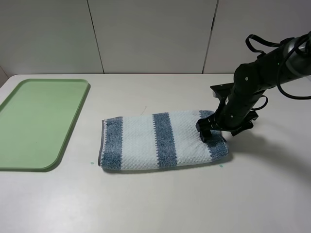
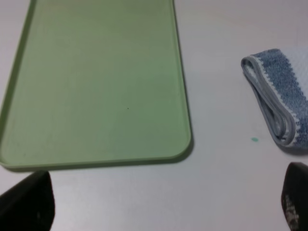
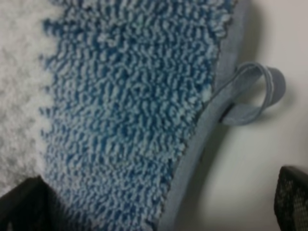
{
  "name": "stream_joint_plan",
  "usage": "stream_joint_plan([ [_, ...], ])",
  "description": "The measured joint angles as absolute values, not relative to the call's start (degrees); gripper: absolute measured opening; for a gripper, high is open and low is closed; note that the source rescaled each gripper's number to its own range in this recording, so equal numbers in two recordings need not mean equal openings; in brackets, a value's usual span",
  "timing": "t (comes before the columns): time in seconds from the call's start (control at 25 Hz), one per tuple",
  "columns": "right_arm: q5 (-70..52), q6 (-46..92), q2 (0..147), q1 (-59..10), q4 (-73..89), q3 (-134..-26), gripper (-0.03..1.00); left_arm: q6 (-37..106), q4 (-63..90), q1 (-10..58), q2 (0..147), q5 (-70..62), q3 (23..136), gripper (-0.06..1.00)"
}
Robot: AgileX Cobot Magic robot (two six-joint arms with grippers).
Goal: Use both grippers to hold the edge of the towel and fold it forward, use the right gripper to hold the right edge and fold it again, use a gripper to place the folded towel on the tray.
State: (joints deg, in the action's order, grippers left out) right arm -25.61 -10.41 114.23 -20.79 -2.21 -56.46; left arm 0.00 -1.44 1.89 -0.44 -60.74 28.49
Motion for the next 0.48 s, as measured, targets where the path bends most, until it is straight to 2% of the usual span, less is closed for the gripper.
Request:
stream_joint_plan([
  [0.08,-25.65,-10.29,114.23,-20.79,-2.14,-56.46,0.98,0.00,-1.44,1.89,-0.44,-60.74,28.49,0.94],
  [0.12,-25.65,-10.29,114.24,-20.79,-1.73,-56.46,0.94,0.00,-1.44,1.89,-0.44,-60.74,28.49,0.94],
  [0.2,-25.60,-10.29,114.36,-20.91,-0.35,-56.46,0.75,0.00,-1.44,1.89,-0.44,-60.74,28.49,0.94],
  [0.4,-24.77,-10.29,114.43,-21.45,1.42,-56.64,0.14,0.00,-1.44,1.89,-0.44,-60.74,28.49,0.94],
  [0.44,-24.77,-10.29,114.43,-21.45,1.42,-56.65,0.06,0.00,-1.44,1.89,-0.44,-60.74,28.49,0.94],
  [0.48,-24.77,-10.29,114.43,-21.45,1.42,-56.65,0.06,0.00,-1.44,1.89,-0.44,-60.74,28.49,0.94],
])
